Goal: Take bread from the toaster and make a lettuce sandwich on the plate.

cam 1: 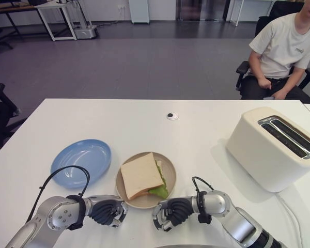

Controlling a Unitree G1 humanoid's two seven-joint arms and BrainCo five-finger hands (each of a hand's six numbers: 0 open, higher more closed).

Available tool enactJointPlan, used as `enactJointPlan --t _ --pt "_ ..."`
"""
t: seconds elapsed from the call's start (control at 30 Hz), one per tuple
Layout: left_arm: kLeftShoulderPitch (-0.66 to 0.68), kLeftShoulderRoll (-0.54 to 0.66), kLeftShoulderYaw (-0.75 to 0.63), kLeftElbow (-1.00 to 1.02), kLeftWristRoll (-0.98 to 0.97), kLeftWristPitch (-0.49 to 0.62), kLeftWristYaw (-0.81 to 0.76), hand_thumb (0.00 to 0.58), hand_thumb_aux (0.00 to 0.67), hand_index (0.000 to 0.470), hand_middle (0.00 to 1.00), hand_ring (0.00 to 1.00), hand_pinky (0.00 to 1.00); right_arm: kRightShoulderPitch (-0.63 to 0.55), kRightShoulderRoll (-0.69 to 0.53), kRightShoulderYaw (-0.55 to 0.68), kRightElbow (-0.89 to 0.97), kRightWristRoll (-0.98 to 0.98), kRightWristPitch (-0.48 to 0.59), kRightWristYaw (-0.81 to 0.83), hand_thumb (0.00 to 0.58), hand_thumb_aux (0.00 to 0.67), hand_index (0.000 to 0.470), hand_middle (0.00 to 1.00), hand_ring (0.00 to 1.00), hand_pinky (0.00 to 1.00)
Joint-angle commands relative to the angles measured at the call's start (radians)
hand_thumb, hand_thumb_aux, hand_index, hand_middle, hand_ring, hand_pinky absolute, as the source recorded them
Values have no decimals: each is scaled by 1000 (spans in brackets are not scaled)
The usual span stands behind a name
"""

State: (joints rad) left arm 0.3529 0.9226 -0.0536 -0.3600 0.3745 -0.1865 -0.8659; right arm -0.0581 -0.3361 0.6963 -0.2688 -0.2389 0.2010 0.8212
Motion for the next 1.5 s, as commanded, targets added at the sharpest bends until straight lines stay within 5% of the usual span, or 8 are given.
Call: enactJointPlan --t 0.03,0.93,0.97,1.0,1.03,1.07,1.23,1.5 --pt "-110 -31 -85 75 104 6 37 580 670 470 698 698 698 -28 73 -38 106 -63 63 -146 580 670 470 1000 1000 1000" --pt "-699 -458 -280 628 205 -61 571 580 670 470 612 612 612 -324 381 -451 611 33 -229 -748 578 631 442 1000 1000 1000" --pt "-670 -479 -236 568 125 -70 578 580 670 470 596 596 596 -306 376 -457 551 43 -266 -746 322 223 157 902 902 902" --pt "-627 -507 -191 483 -5 -85 561 569 578 405 565 565 565 -277 367 -462 465 58 -309 -738 0 0 0 624 624 624" --pt "-584 -538 -153 393 -142 -92 539 368 265 186 514 514 514 -243 361 -470 380 78 -339 -731 0 0 0 0 0 0" --pt "-543 -567 -107 298 -278 -77 528 0 0 0 451 451 451 -207 351 -479 294 93 -357 -726 0 0 0 0 0 0" --pt "-441 -677 141 -16 -630 47 672 0 0 0 0 0 0 -61 294 -602 -47 204 -356 -711 0 0 0 0 0 0" --pt "-218 -761 84 -153 -611 66 705 0 0 0 0 0 0 165 223 -802 -167 374 -317 -680 0 0 0 0 0 0"
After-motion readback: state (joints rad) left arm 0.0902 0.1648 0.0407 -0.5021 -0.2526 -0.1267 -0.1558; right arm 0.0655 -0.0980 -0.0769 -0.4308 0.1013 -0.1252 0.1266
